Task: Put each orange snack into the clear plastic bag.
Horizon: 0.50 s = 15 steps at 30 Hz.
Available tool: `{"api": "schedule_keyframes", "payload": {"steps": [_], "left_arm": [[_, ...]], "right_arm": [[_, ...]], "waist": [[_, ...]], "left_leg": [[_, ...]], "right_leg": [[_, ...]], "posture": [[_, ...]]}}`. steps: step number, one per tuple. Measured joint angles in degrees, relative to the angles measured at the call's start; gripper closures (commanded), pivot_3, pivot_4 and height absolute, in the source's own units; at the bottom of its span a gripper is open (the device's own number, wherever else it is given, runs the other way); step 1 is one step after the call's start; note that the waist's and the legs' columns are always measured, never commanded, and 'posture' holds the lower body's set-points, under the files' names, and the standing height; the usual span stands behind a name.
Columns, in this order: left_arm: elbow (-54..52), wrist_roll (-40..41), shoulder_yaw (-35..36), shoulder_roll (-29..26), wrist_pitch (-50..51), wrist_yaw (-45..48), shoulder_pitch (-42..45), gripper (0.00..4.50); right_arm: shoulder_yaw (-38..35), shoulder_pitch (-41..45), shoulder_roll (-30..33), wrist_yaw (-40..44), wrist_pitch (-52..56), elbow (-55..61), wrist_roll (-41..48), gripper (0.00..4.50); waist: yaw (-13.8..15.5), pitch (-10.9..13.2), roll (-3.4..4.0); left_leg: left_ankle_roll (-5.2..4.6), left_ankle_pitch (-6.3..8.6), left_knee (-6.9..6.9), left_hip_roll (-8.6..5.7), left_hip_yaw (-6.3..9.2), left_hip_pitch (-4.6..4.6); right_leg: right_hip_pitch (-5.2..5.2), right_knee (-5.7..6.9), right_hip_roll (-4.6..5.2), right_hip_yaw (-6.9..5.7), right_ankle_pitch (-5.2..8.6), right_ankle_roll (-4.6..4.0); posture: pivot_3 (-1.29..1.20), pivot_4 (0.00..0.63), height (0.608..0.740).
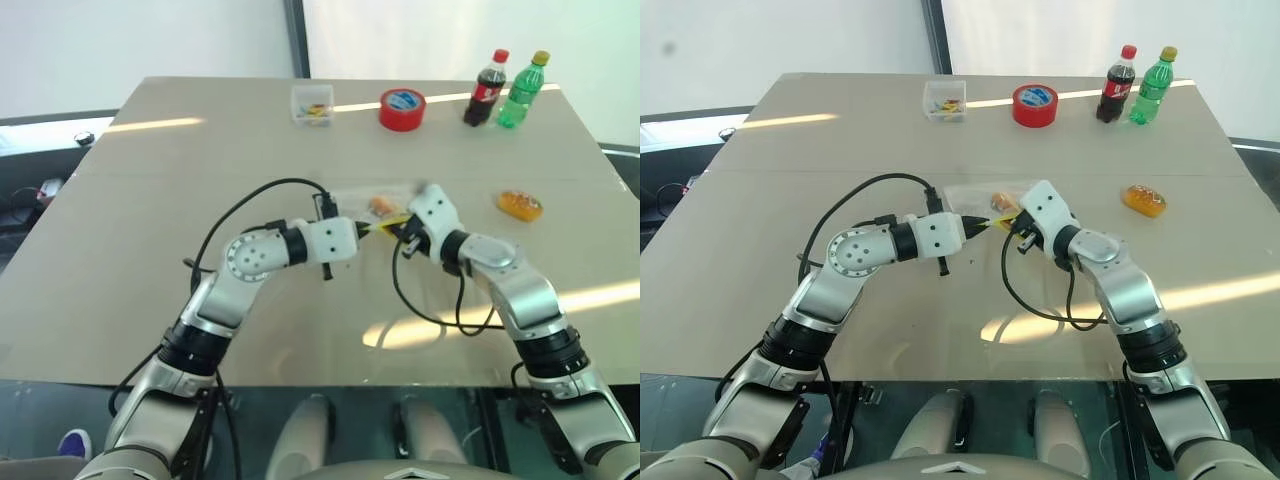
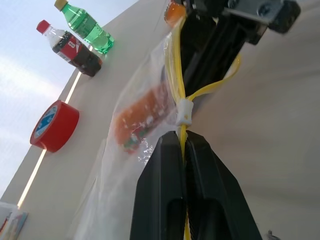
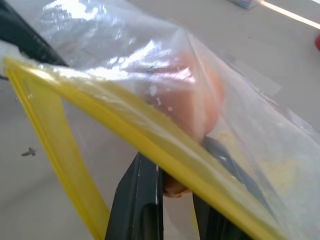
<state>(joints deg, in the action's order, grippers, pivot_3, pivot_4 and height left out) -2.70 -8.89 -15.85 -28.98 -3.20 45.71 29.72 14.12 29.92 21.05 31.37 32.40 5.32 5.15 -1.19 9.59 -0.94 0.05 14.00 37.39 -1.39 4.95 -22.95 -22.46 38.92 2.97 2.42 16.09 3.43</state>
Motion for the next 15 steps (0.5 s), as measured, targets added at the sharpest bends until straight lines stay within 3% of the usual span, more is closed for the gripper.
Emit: {"api": "schedule_keyframes", "payload": {"steps": [4,8,12,15], "left_arm": [[0.08,-0.1,0.29,0.45,3.72,-1.74,-0.02,4.5],[1.2,-0.59,1.65,0.83,8.35,-3.75,0.01,4.5],[1.95,-1.1,2.38,1.13,12.07,-5.81,0.12,4.5],[2.15,-1.11,2.39,1.31,12.94,-6.2,0.12,4.5]], "right_arm": [[-0.4,0.33,0.83,0.44,-1.64,-0.6,-0.75,1.07],[-4.23,-1.03,4.59,1.72,0.32,6.42,1.03,1.07],[-13.01,-6.1,9.29,5.61,4.02,16.63,8.64,1.07],[-17.19,-7.12,11.37,5.92,2.99,16.67,10.08,1.07]], "waist": [[0.0,0.0,0.0],[0.16,0.02,0.02],[0.37,0.01,0.02],[0.21,0.01,0.02]], "left_leg": [[0.0,0.0,0.0,0.0,0.01,0.0],[0.0,0.0,0.0,0.0,0.03,-0.05],[-0.01,0.01,0.0,0.0,0.05,-0.09],[-0.01,0.0,0.02,0.0,0.0,-0.02]], "right_leg": [[-0.01,0.01,-0.01,0.0,0.0,0.0],[-0.03,0.0,-0.01,-0.01,0.0,0.0],[-0.01,-0.03,0.0,-0.04,0.0,0.01],[0.01,0.03,0.0,0.0,0.0,0.01]], "posture": [[0.0,0.15,0.74],[0.0,0.15,0.74],[0.0,0.15,0.74],[0.0,0.15,0.74]]}}
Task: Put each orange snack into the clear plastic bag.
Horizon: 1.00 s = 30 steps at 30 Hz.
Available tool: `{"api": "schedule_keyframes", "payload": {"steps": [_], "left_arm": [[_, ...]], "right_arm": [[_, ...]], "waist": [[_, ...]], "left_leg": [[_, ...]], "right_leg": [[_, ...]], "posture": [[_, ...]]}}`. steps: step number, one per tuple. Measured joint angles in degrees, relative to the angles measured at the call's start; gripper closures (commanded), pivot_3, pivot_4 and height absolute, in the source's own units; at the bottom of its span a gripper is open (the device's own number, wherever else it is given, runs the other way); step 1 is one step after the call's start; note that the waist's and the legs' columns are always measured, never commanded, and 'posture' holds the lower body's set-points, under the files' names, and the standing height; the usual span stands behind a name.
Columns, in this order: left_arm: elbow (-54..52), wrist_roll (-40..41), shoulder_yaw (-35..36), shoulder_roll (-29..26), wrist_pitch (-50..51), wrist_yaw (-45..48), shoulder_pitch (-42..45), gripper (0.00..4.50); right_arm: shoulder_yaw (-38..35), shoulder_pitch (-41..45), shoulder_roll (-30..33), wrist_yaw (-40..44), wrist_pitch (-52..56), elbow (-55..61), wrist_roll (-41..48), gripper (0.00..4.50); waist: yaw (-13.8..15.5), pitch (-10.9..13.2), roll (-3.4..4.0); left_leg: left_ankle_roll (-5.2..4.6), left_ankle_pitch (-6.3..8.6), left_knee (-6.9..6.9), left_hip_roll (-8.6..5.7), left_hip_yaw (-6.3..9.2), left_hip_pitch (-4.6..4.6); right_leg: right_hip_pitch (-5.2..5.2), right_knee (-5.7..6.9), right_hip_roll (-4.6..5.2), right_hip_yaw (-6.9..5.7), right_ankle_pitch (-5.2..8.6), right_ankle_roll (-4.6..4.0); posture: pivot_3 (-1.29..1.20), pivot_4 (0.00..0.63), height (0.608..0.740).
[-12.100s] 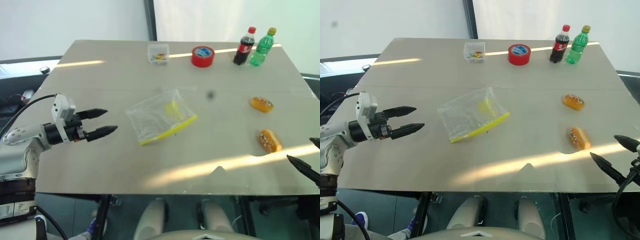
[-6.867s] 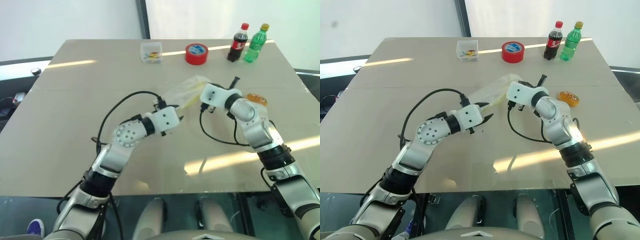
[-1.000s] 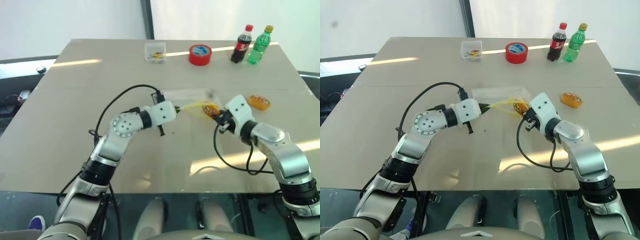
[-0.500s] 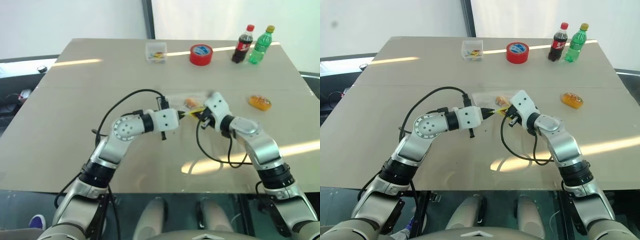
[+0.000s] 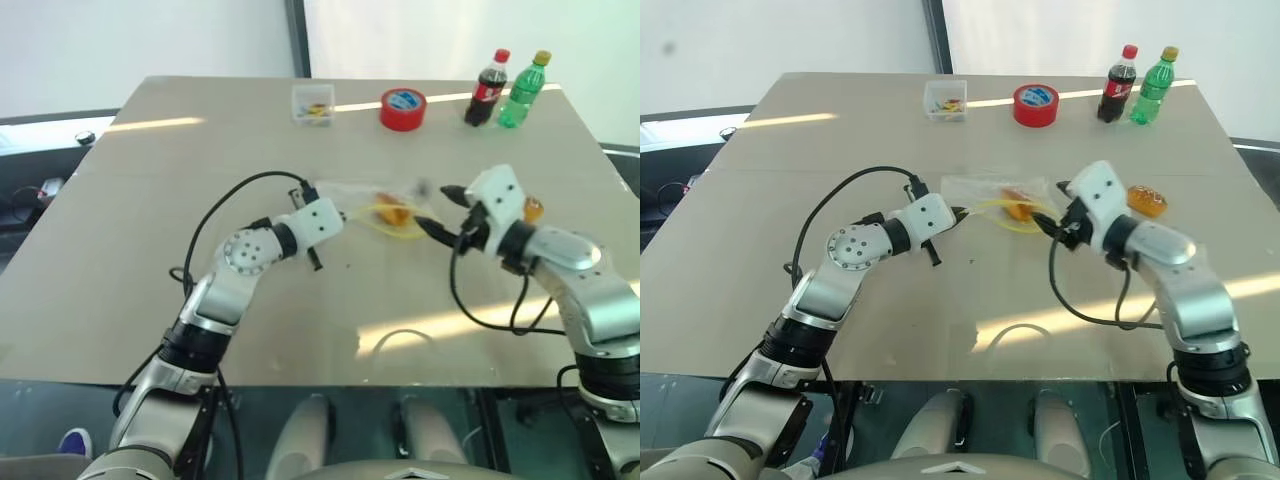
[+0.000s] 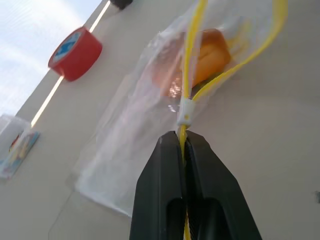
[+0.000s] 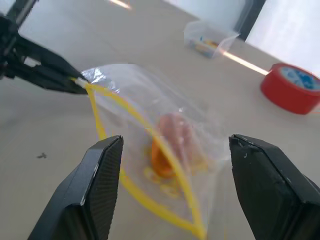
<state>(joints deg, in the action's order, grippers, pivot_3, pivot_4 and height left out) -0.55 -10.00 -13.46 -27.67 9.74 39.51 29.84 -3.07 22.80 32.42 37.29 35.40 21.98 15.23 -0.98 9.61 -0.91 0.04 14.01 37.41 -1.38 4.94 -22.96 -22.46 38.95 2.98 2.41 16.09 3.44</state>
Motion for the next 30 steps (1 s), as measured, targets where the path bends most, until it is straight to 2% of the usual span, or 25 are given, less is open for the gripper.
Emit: {"api": "schedule_keyframes", "payload": {"steps": [4,6,10,17,22,30], "left_arm": [[-0.06,0.05,0.04,0.05,1.12,-0.64,-0.01,4.5],[-0.12,0.04,0.25,-0.17,1.27,-0.92,-0.12,4.5],[-1.11,0.04,0.55,-0.22,1.85,-1.06,-0.76,4.5],[-3.76,0.04,0.98,-0.49,3.53,-1.08,-1.96,4.5],[-5.54,0.04,1.62,-0.99,4.59,-1.08,-3.1,4.5],[-6.57,0.03,1.65,-1.35,5.13,-1.08,-3.65,4.5]], "right_arm": [[-1.56,1.35,6.65,-3.91,-8.24,-15.48,-7.58,1.07],[-1.13,3.46,8.35,-6.63,-13.85,-27.62,-12.09,1.07],[0.69,9.17,8.16,-9.24,-24.34,-49.73,-17.03,1.07],[0.62,19.83,7.02,-8.06,-37.02,-76.32,-17.62,1.07],[-0.87,22.75,5.67,-2.91,-40.98,-82.15,-14.92,1.07],[-1.49,24.72,3.83,3.29,-43.05,-83.79,-12.57,1.07]], "waist": [[0.04,0.0,0.0],[0.03,0.0,0.0],[-0.61,0.01,0.01],[-1.53,0.01,0.0],[-1.58,0.01,0.0],[-1.46,0.01,0.01]], "left_leg": [[0.0,0.0,0.0,-0.01,-0.06,0.08],[0.01,0.0,-0.02,-0.01,-0.13,0.07],[0.02,-0.01,-0.09,0.03,-0.36,0.05],[0.0,0.0,-0.09,0.08,-0.46,0.07],[-0.01,0.0,-0.08,0.14,-0.46,0.08],[-0.01,0.0,-0.08,0.17,-0.44,0.07]], "right_leg": [[0.06,0.0,0.0,0.02,0.0,0.0],[0.02,-0.01,0.01,0.07,0.0,0.0],[-0.1,-0.02,-0.01,0.26,0.0,-0.01],[-0.09,-0.02,-0.01,0.37,-0.01,0.0],[-0.08,-0.02,-0.01,0.4,-0.01,0.0],[-0.08,-0.03,0.0,0.38,-0.01,0.0]], "posture": [[0.0,0.15,0.74],[0.0,0.15,0.74],[0.0,0.15,0.74],[0.0,0.15,0.74],[0.0,0.15,0.74],[0.0,0.15,0.74]]}}
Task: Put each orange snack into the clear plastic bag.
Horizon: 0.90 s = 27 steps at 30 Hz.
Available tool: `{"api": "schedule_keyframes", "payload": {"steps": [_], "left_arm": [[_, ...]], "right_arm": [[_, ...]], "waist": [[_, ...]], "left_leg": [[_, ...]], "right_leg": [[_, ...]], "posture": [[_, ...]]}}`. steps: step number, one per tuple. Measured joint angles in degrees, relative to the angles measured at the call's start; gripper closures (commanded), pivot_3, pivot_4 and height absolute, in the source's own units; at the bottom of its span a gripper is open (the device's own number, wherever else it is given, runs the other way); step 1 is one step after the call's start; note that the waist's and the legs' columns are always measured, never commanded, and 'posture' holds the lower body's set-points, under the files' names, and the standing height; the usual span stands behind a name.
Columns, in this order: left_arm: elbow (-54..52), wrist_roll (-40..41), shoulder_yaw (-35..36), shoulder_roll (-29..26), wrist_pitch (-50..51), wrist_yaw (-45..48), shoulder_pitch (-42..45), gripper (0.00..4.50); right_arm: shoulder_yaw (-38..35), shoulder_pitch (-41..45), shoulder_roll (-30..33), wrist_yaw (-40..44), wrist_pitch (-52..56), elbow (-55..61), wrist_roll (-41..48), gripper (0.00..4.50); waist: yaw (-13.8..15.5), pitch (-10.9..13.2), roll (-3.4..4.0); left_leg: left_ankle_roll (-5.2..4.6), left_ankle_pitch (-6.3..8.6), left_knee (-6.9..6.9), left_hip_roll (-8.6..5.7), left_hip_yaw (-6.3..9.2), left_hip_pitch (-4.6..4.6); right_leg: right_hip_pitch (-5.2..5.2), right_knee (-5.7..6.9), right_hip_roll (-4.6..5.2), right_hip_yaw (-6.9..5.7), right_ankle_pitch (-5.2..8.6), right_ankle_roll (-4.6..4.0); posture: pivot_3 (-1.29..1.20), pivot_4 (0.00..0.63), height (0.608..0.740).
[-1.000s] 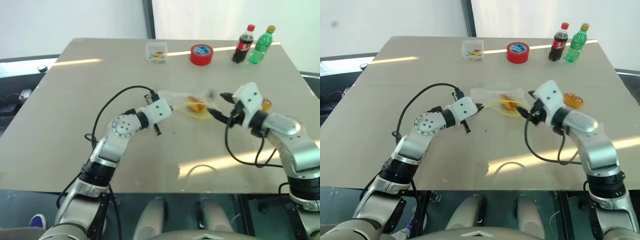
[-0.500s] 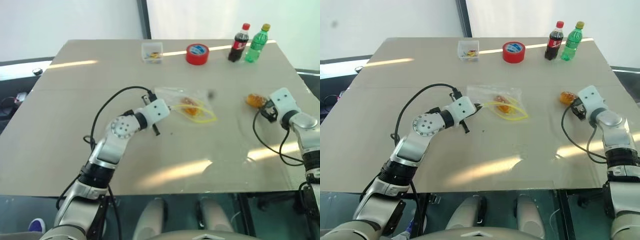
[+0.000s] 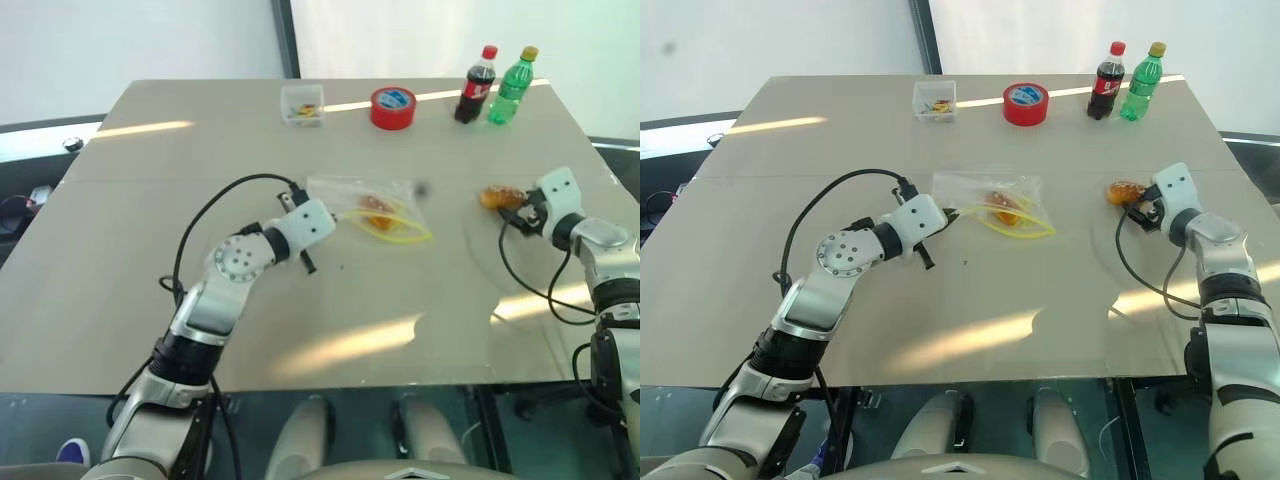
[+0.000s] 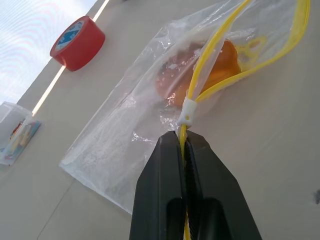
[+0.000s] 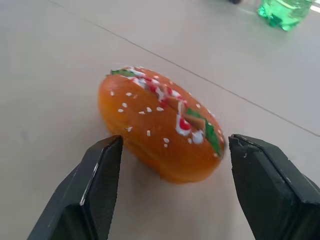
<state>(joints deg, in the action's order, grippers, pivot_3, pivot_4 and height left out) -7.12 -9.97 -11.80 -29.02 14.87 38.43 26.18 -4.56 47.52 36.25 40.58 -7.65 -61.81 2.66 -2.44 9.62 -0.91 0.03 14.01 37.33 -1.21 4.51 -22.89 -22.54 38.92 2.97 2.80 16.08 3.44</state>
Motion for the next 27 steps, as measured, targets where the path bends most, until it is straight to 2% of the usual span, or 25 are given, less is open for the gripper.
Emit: {"api": "schedule_keyframes", "payload": {"steps": [4,11,15,19,27], "left_arm": [[-0.37,0.0,0.03,-0.12,0.19,-0.14,-0.13,4.5],[-0.67,0.0,0.06,-0.4,0.65,-0.27,-0.39,4.5],[-0.67,0.01,0.06,-0.41,0.64,-0.3,-0.38,4.5],[-0.65,0.01,0.06,-0.42,0.55,-0.3,-0.38,4.5],[-0.63,0.01,0.01,-0.29,0.4,-0.3,0.04,4.5]], "right_arm": [[-0.27,-1.46,-0.8,5.87,2.27,4.21,2.33,1.07],[0.02,-12.11,-1.17,12.05,10.94,23.77,6.92,1.07],[-1.07,-14.05,-1.7,6.89,13.77,32.1,7.54,1.07],[-2.18,-13.2,-2.89,0.46,15.61,31.93,6.8,1.07],[-2.13,-12.12,-8.51,-1.93,22.86,31.58,8.43,1.07]], "waist": [[0.02,0.0,0.0],[0.2,0.0,0.01],[0.08,0.0,0.01],[0.24,0.0,0.01],[0.12,0.0,0.02]], "left_leg": [[0.0,0.0,0.0,0.01,0.02,0.0],[-0.01,0.01,0.03,0.02,0.09,-0.03],[-0.01,0.01,0.03,0.02,0.08,0.0],[-0.01,0.01,0.03,0.02,0.1,-0.01],[-0.01,0.0,0.03,0.02,0.09,-0.01]], "right_leg": [[0.0,0.01,0.0,-0.01,0.0,0.0],[-0.01,0.04,0.03,-0.06,0.0,0.0],[-0.01,0.08,0.02,-0.05,0.0,0.0],[0.0,0.06,0.02,-0.08,0.0,0.0],[-0.01,0.07,0.01,-0.07,0.0,0.0]], "posture": [[0.0,0.15,0.74],[0.0,0.15,0.74],[0.0,0.15,0.74],[0.0,0.15,0.74],[0.0,0.15,0.74]]}}
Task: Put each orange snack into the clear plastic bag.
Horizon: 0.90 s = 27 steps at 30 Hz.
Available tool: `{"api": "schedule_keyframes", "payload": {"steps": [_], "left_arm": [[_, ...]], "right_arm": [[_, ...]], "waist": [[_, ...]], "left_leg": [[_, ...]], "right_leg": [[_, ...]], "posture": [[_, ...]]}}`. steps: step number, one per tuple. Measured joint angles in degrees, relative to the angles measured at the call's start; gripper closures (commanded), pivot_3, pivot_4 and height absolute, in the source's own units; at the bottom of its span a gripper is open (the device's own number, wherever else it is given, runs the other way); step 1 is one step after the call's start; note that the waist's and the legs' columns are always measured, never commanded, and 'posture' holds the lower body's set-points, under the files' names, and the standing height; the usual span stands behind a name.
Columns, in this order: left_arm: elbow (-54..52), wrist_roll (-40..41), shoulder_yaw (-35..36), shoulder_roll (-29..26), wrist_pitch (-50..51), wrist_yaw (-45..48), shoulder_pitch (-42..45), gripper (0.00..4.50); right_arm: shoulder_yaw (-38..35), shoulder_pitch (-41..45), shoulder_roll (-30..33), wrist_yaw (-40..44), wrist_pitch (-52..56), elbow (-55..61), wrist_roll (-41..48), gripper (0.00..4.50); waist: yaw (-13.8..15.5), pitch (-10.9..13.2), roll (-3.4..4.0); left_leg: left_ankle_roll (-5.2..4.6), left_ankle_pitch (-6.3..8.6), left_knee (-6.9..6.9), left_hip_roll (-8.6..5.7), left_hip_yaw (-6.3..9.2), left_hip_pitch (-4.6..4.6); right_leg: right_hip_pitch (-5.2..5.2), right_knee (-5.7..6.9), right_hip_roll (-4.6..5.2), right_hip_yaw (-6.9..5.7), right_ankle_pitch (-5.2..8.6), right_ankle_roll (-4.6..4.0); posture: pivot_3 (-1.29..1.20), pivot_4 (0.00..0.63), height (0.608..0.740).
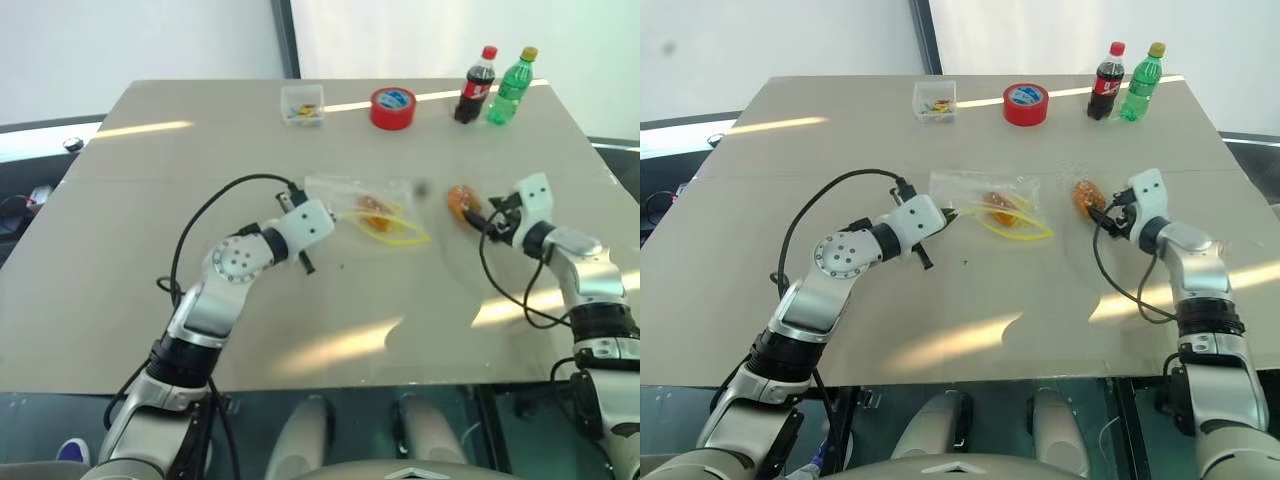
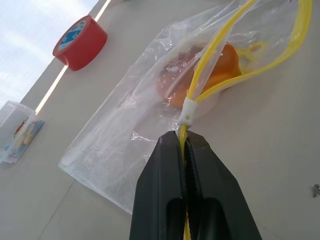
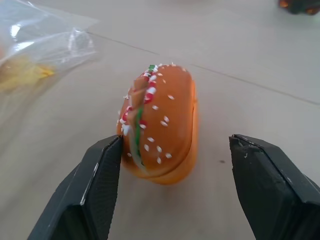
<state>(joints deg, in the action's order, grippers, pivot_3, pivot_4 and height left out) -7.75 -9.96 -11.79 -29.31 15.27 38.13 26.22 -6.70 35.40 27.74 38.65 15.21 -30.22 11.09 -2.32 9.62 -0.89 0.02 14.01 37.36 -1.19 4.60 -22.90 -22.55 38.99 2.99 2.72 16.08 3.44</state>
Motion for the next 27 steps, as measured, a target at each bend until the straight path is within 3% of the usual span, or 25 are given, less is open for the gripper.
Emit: {"api": "schedule_keyframes", "payload": {"steps": [6,13,19,22,24,27], "left_arm": [[0.0,-0.01,0.0,-0.05,0.03,0.0,0.02,4.5],[0.0,-0.01,0.0,-0.04,0.12,0.0,0.09,4.5],[-0.01,0.24,-0.01,0.75,1.04,0.0,0.65,4.5],[0.07,1.1,0.15,1.32,2.23,-0.03,1.07,4.5],[0.08,1.15,0.2,1.32,2.37,-0.04,1.09,4.5],[0.54,1.32,0.65,1.84,3.29,-0.32,2.18,4.5]], "right_arm": [[-0.12,1.96,-2.31,-3.34,1.74,-2.97,0.23,1.07],[-0.13,2.65,-2.86,-5.07,-1.13,-5.16,-0.05,4.11],[-0.38,-1.97,-2.44,-3.65,0.63,5.41,1.75,4.11],[-0.94,-9.05,-0.46,-2.2,8.11,23.66,6.7,4.11],[-0.96,-9.35,-0.2,-2.05,8.76,25.33,7.24,4.11],[-1.84,-21.25,3.74,-2.05,19.93,48.47,13.87,4.11]], "waist": [[0.07,0.0,0.01],[-0.02,0.0,0.01],[0.11,0.0,0.01],[0.29,0.01,0.01],[0.19,0.01,0.01],[0.91,0.01,0.08]], "left_leg": [[0.0,0.0,0.0,-0.02,0.01,-0.02],[0.0,0.0,0.0,-0.02,0.0,-0.02],[0.0,0.0,0.0,-0.01,0.03,-0.08],[-0.01,0.01,0.03,-0.04,0.12,-0.12],[-0.01,0.01,0.04,-0.03,0.11,-0.08],[0.0,0.01,-0.01,0.05,0.35,-0.26]], "right_leg": [[-0.02,-0.02,0.01,-0.01,0.0,0.0],[-0.02,-0.01,0.0,0.0,0.0,0.0],[-0.05,-0.02,0.01,-0.02,0.0,0.0],[-0.05,-0.01,0.03,-0.08,0.0,0.0],[-0.01,-0.01,0.01,-0.08,0.0,0.0],[-0.09,-0.08,-0.05,-0.29,0.02,-0.01]], "posture": [[0.0,0.15,0.74],[0.0,0.15,0.74],[0.0,0.15,0.74],[0.0,0.15,0.74],[0.0,0.15,0.74],[0.0,0.15,0.74]]}}
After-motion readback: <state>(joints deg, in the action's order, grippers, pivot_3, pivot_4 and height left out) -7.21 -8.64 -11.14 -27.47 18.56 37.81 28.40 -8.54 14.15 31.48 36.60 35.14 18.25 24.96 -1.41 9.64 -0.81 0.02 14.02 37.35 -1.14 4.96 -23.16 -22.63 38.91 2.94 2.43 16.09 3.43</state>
